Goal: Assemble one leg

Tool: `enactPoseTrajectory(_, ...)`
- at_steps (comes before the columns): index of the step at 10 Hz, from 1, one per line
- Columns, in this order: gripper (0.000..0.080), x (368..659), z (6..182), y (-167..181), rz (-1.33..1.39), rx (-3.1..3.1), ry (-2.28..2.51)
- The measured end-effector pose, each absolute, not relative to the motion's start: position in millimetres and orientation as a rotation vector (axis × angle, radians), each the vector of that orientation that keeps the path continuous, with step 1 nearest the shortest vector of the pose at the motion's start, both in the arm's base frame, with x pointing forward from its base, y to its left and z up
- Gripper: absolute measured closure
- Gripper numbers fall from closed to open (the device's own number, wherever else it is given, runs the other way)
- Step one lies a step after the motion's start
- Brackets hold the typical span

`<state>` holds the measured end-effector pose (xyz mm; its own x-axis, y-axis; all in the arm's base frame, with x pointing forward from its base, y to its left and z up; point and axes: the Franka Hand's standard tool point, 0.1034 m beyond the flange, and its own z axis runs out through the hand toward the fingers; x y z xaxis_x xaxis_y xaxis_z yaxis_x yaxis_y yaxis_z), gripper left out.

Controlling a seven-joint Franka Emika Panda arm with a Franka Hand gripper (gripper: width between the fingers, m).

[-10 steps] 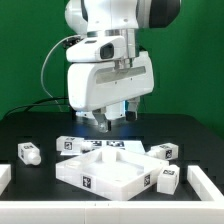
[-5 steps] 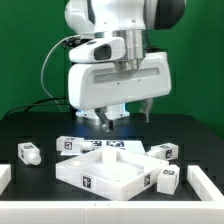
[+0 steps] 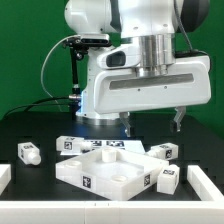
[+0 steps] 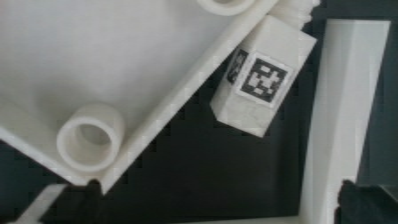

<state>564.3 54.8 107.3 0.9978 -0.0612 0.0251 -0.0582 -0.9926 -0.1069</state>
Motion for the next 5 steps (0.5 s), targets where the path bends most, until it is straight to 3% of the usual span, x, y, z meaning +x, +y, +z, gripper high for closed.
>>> enactPoseTrajectory(2,0.0150,564.2,105.6,56.9,-0.026,-3.023,0.249)
enactPoseTrajectory(5,0.0150,581.8,83.2,72.5,0.029,-2.998,0.409)
